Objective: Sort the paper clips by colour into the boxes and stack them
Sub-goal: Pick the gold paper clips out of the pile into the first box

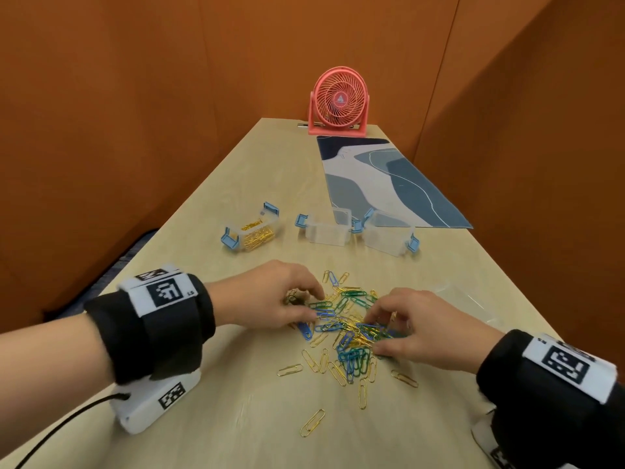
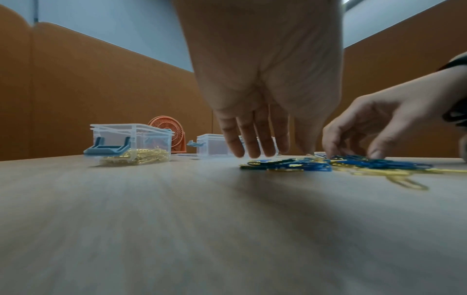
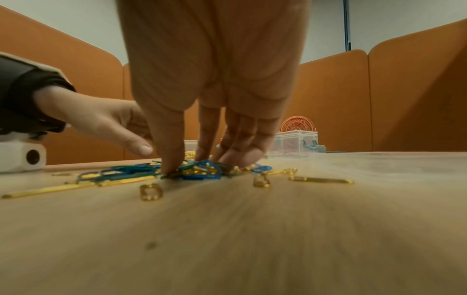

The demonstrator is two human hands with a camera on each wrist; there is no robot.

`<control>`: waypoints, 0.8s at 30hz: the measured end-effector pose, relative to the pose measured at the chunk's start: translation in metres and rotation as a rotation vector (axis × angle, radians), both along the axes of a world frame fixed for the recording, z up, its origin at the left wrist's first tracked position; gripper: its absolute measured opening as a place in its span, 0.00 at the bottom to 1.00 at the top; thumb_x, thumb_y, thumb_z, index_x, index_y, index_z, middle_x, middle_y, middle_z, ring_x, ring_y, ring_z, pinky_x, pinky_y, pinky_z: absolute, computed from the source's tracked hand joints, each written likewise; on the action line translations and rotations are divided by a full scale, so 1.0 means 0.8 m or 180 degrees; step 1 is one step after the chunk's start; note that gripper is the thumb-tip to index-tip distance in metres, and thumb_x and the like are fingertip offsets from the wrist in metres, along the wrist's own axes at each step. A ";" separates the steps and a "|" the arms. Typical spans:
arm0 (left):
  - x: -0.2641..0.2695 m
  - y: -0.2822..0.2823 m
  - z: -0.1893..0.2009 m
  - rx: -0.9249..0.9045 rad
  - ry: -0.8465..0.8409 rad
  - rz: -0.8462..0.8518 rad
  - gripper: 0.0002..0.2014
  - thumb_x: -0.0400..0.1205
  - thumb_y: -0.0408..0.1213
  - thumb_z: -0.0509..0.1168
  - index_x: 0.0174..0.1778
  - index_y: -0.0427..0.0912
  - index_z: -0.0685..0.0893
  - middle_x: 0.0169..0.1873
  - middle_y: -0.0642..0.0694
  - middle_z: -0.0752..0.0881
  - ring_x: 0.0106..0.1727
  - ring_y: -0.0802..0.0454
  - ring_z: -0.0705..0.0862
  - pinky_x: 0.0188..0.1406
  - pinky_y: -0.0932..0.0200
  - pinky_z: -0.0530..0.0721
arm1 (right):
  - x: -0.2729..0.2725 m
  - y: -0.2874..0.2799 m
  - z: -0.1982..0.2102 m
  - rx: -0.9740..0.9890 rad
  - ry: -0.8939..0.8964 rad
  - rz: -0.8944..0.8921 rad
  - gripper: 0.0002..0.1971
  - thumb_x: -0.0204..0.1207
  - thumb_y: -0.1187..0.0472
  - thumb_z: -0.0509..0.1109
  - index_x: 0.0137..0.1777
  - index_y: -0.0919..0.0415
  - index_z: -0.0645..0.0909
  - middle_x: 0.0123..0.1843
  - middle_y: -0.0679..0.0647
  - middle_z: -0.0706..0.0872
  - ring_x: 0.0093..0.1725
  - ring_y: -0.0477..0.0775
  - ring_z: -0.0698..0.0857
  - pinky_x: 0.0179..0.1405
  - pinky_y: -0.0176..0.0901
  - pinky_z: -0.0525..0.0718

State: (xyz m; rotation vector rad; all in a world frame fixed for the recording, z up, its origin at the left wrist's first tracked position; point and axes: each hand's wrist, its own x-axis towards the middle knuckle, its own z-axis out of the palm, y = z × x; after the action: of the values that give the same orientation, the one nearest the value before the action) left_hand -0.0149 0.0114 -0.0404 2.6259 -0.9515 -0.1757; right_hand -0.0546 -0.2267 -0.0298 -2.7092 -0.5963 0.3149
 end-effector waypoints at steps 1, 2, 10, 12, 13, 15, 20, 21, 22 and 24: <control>-0.003 -0.003 0.000 -0.0074 -0.0030 -0.0082 0.18 0.77 0.52 0.69 0.61 0.52 0.83 0.56 0.54 0.83 0.56 0.60 0.79 0.60 0.65 0.75 | 0.000 0.003 -0.001 0.0075 -0.0010 0.0025 0.12 0.70 0.51 0.75 0.52 0.46 0.83 0.47 0.44 0.79 0.40 0.40 0.77 0.42 0.29 0.75; -0.006 -0.008 0.001 -0.0107 -0.0024 -0.0172 0.20 0.75 0.54 0.70 0.62 0.52 0.83 0.58 0.54 0.82 0.58 0.60 0.79 0.61 0.65 0.74 | 0.000 0.005 -0.001 0.0140 -0.0006 0.0030 0.09 0.70 0.52 0.75 0.50 0.47 0.84 0.44 0.43 0.79 0.38 0.41 0.78 0.42 0.31 0.77; -0.020 -0.032 0.003 -0.0031 0.0248 -0.0233 0.09 0.76 0.44 0.72 0.50 0.49 0.89 0.43 0.54 0.83 0.45 0.60 0.81 0.51 0.61 0.80 | 0.003 0.002 -0.002 0.0336 -0.0224 -0.0226 0.04 0.74 0.61 0.71 0.43 0.54 0.87 0.36 0.45 0.84 0.32 0.38 0.78 0.31 0.22 0.74; -0.022 -0.022 0.003 -0.0016 0.0233 -0.0145 0.07 0.77 0.43 0.70 0.49 0.49 0.89 0.39 0.56 0.82 0.42 0.60 0.81 0.48 0.63 0.81 | 0.004 0.001 -0.002 0.0391 -0.0387 -0.0374 0.05 0.74 0.63 0.70 0.43 0.55 0.87 0.34 0.45 0.83 0.31 0.39 0.78 0.31 0.22 0.74; -0.025 -0.017 0.002 -0.0018 0.0210 -0.0131 0.06 0.78 0.43 0.70 0.48 0.49 0.89 0.38 0.57 0.82 0.41 0.60 0.81 0.47 0.65 0.81 | 0.004 -0.001 -0.003 0.0386 -0.0462 -0.0429 0.05 0.74 0.63 0.69 0.43 0.56 0.87 0.34 0.46 0.83 0.31 0.39 0.77 0.31 0.22 0.74; -0.031 -0.008 0.000 -0.0050 0.0185 -0.0126 0.05 0.78 0.41 0.69 0.46 0.49 0.89 0.38 0.56 0.83 0.40 0.58 0.81 0.45 0.64 0.81 | 0.005 -0.004 -0.004 0.0319 -0.0529 -0.0540 0.05 0.75 0.63 0.68 0.44 0.56 0.86 0.35 0.48 0.83 0.32 0.40 0.77 0.29 0.23 0.73; -0.034 -0.009 0.004 -0.0238 0.0092 -0.0006 0.08 0.77 0.46 0.70 0.49 0.50 0.89 0.41 0.56 0.83 0.43 0.59 0.82 0.48 0.63 0.81 | 0.005 -0.005 -0.006 0.0072 -0.0527 -0.0626 0.07 0.75 0.60 0.67 0.49 0.51 0.83 0.44 0.48 0.82 0.44 0.48 0.80 0.42 0.36 0.76; -0.034 -0.014 0.005 -0.0228 0.0111 -0.0006 0.12 0.75 0.49 0.71 0.52 0.51 0.88 0.43 0.56 0.82 0.44 0.59 0.81 0.48 0.65 0.80 | 0.005 -0.003 -0.006 0.0095 -0.0554 -0.0542 0.08 0.75 0.59 0.67 0.52 0.50 0.83 0.47 0.47 0.81 0.46 0.47 0.78 0.44 0.36 0.75; -0.033 -0.020 0.006 -0.0175 0.0169 -0.0024 0.15 0.74 0.52 0.72 0.54 0.52 0.87 0.45 0.56 0.82 0.45 0.60 0.81 0.48 0.66 0.79 | 0.004 -0.002 -0.004 0.0141 -0.0549 -0.0427 0.09 0.75 0.58 0.69 0.53 0.49 0.83 0.48 0.47 0.80 0.47 0.46 0.78 0.46 0.35 0.74; -0.032 -0.032 0.004 0.0004 0.0282 -0.0096 0.20 0.71 0.54 0.74 0.57 0.53 0.87 0.46 0.55 0.80 0.43 0.62 0.79 0.47 0.70 0.77 | 0.001 0.003 0.000 0.0172 -0.0433 -0.0162 0.10 0.73 0.54 0.72 0.54 0.47 0.84 0.48 0.45 0.80 0.47 0.44 0.77 0.47 0.36 0.75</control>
State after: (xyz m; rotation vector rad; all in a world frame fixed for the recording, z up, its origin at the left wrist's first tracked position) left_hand -0.0403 -0.0142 -0.0372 2.5827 -0.9617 -0.2976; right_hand -0.0539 -0.2244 -0.0301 -2.7039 -0.5634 0.1007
